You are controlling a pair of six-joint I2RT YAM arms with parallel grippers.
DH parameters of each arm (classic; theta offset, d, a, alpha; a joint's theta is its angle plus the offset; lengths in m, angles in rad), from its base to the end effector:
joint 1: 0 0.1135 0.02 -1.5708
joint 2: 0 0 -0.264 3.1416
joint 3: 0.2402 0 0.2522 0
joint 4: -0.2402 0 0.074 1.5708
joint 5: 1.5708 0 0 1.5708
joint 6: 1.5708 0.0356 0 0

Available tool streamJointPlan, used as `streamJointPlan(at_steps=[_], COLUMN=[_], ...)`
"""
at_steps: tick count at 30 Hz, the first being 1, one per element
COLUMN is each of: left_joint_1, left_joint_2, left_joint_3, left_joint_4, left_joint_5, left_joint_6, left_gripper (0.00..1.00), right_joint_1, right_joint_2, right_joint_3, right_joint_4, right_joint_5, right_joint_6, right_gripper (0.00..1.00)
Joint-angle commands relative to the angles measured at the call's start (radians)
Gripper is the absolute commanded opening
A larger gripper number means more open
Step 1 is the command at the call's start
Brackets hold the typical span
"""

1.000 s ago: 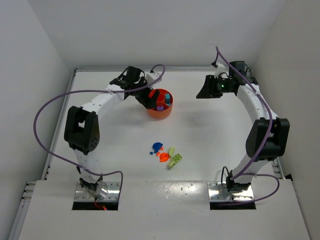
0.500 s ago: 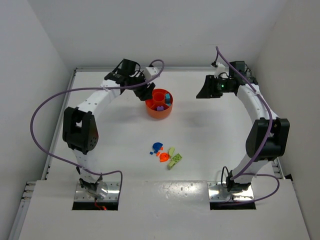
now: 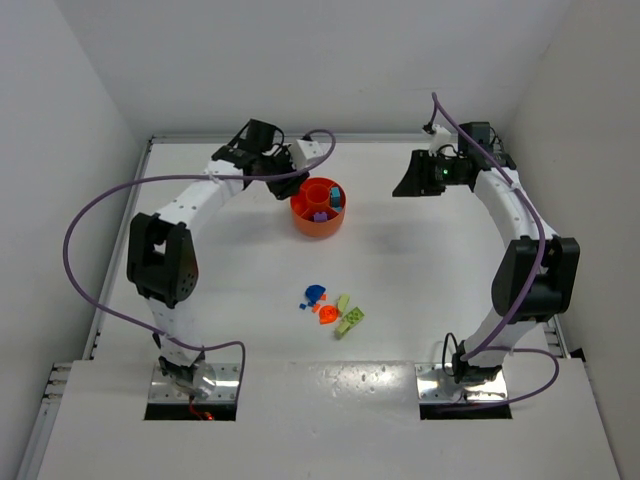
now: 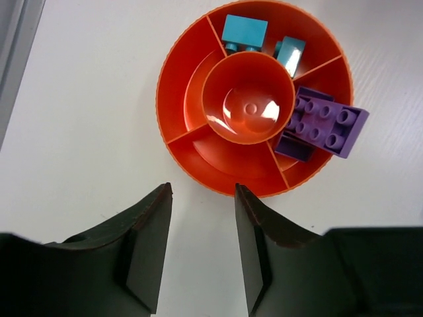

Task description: Sort the legos into containers by color

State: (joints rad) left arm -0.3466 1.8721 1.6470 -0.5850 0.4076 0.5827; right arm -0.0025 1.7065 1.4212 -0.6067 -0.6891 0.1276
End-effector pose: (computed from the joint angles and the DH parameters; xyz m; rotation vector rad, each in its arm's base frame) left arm 0.3941 -0.1573 0.2921 1.2102 1.9869 -0.3667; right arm 0.3714 0.0217 0.2847 -0.1452 2.3789 0.8990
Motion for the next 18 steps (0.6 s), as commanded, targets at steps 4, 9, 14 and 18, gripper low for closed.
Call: streamJointPlan(at_steps=[4, 9, 14, 18], left_joint_1=[-0.031, -0.066, -0.087, -0.097], left_joint_2=[0.012, -0.007, -0.007, -0.007], left_joint_3=[-0.032, -0.088, -0.112, -0.122], left_joint_4=[0.034, 0.057, 0.079, 0.088], left_joint_5=[-0.072, -0.092, -0.101, -0.11], left_joint_6=[0.1, 0.109, 0.109, 0.1], left_gripper=[0.52, 0.49, 0.48, 0.48], right_joint_1=[0.006, 0.006, 0.006, 0.006], right_joint_2=[-0.05, -0.041, -0.041, -0.041], right_joint_3=[-0.002, -0.002, -0.002, -0.002], right_joint_4=[0.025, 0.025, 0.025, 0.025], right_joint_5=[-0.024, -0.024, -0.024, -0.024], right_joint_6=[-0.017, -0.017, -0.017, -0.017], right_gripper=[0.48, 0.48, 0.48, 0.48])
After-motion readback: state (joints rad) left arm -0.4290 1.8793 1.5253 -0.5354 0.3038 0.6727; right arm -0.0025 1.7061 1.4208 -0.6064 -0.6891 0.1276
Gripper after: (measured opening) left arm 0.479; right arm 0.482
